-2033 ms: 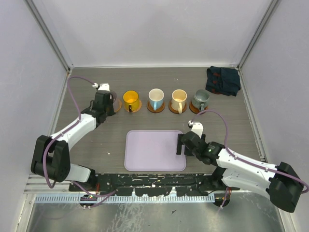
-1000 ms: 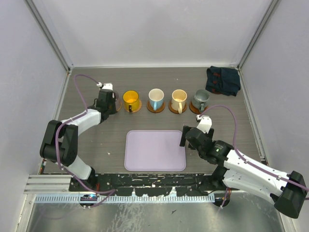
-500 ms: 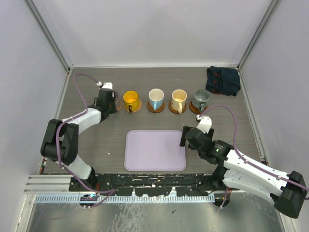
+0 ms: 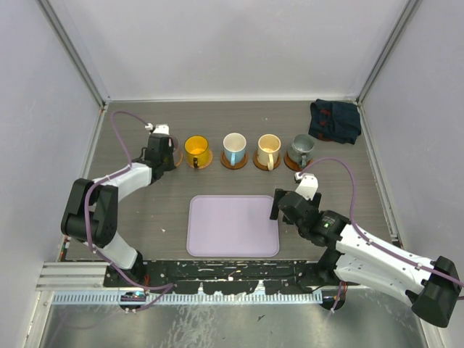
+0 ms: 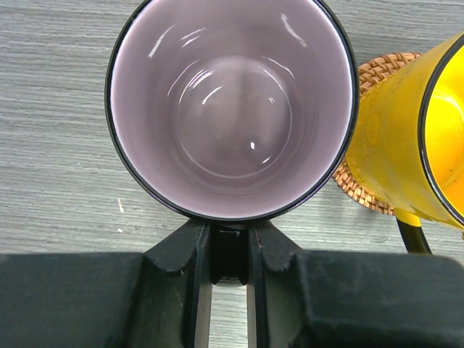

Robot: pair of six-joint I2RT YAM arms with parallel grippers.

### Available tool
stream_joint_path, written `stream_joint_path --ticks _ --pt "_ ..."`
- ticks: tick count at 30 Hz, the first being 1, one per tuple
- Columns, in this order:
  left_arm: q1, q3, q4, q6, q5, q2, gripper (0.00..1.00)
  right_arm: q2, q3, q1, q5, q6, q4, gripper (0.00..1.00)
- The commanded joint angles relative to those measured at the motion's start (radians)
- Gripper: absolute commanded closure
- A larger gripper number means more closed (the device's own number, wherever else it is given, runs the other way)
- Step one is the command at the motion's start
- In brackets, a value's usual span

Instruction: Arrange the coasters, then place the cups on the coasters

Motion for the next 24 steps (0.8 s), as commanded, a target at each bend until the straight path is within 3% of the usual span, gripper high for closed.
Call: stream_joint_path --ticks 1,24 --pt "0.008 -0.005 0.088 -0.007 -0.028 -0.048 1.0 0.005 0.031 0.003 0.028 0.018 0.012 0.0" --pt "0.008 -0.035 0.043 -0.023 -0.022 -0.085 0.99 0.01 0.022 0.005 0.019 0.016 0.031 0.0"
